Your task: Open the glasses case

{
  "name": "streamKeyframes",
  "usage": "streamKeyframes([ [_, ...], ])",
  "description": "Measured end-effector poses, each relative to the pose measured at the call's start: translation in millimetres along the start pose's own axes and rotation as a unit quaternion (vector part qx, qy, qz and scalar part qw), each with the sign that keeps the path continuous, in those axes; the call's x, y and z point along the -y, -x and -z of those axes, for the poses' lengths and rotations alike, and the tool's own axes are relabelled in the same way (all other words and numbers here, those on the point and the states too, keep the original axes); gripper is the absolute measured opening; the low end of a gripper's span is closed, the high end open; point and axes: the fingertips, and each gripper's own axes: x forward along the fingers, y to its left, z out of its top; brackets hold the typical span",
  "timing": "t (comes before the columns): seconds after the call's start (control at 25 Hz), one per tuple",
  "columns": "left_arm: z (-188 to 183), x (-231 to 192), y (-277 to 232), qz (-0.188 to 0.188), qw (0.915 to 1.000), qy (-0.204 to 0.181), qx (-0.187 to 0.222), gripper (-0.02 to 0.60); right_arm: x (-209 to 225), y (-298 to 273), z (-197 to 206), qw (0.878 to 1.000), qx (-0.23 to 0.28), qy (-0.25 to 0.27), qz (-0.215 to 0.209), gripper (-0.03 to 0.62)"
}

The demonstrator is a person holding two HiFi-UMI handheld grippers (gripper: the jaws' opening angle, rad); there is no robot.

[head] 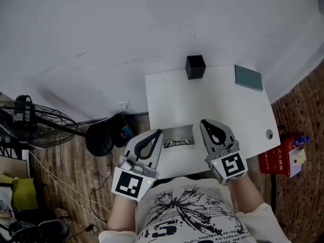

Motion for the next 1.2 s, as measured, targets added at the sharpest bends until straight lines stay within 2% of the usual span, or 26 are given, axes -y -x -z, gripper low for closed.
streamKeyframes([
  [0.16,-9.8,-3.6,8.6,-0.004,0.9999,0.007,0.008,0.014,4.4,9.0,-19.9,0.999,0.027,0.004,0.017,0.014],
  [0.32,-3.2,-9.3,14.2,-0.001,0.9999,-0.004,-0.01,0.014,3.8,10.2,-27.0,0.999,0.036,0.007,0.018,0.014],
  [0.64,5.7,-22.9,19.4,-0.012,0.9995,-0.007,-0.028,0.014,-0.3,1.9,-24.6,0.999,0.03,-0.003,0.011,0.012],
  [0.88,8.4,-27.2,19.5,-0.018,0.9992,-0.004,-0.034,0.013,8.1,-0.6,-22.4,0.998,0.033,-0.043,0.02,0.011],
  [1.2,13.1,-26.9,17.3,-0.018,0.9991,-0.003,-0.039,0.013,7.4,-2.0,-24.2,0.999,0.033,-0.023,0.02,0.012],
])
